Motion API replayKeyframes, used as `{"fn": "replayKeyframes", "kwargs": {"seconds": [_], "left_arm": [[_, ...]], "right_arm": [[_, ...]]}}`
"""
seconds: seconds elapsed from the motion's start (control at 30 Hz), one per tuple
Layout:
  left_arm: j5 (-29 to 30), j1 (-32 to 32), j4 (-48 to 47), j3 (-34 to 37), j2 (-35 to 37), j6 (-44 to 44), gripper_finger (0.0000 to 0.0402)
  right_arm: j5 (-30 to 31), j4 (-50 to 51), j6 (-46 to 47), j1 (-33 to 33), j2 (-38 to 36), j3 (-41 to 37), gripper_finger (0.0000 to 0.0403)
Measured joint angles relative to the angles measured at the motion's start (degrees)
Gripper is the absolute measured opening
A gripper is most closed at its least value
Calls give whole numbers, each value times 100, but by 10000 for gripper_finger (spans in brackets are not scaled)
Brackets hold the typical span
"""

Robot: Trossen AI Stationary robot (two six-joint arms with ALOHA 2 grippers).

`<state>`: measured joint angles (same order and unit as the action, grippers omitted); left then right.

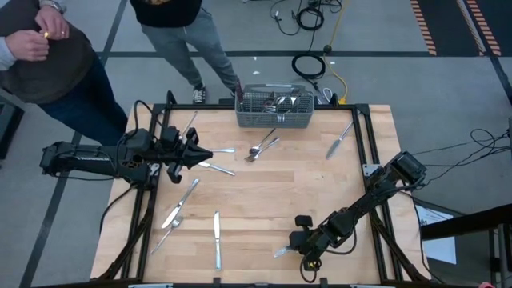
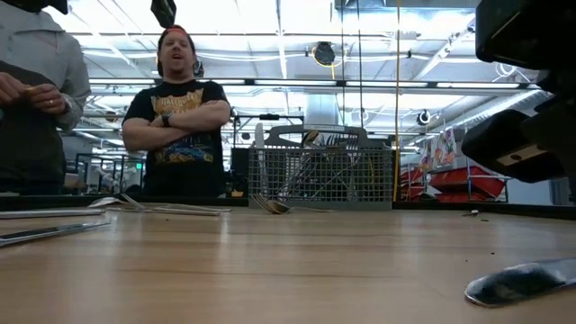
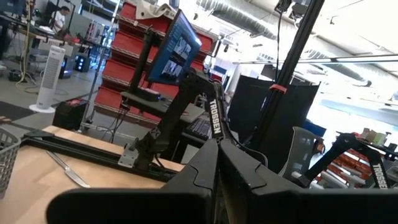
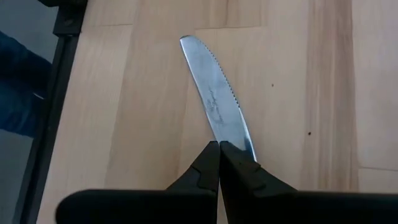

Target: Sort silverware

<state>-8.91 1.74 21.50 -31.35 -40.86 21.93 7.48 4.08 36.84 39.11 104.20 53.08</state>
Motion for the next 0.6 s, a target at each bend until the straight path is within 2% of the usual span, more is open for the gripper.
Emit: {"fn": "replayKeyframes", "kwargs": {"seconds": [0.23,0.6], "left_arm": [[4,0,-2,0,0,-15,22],[11,0,-4,0,0,-17,22]], "right_arm": [[160,61,-41,-105,0,0,0],[172,57,-625,-616,-5,-84,0]]}}
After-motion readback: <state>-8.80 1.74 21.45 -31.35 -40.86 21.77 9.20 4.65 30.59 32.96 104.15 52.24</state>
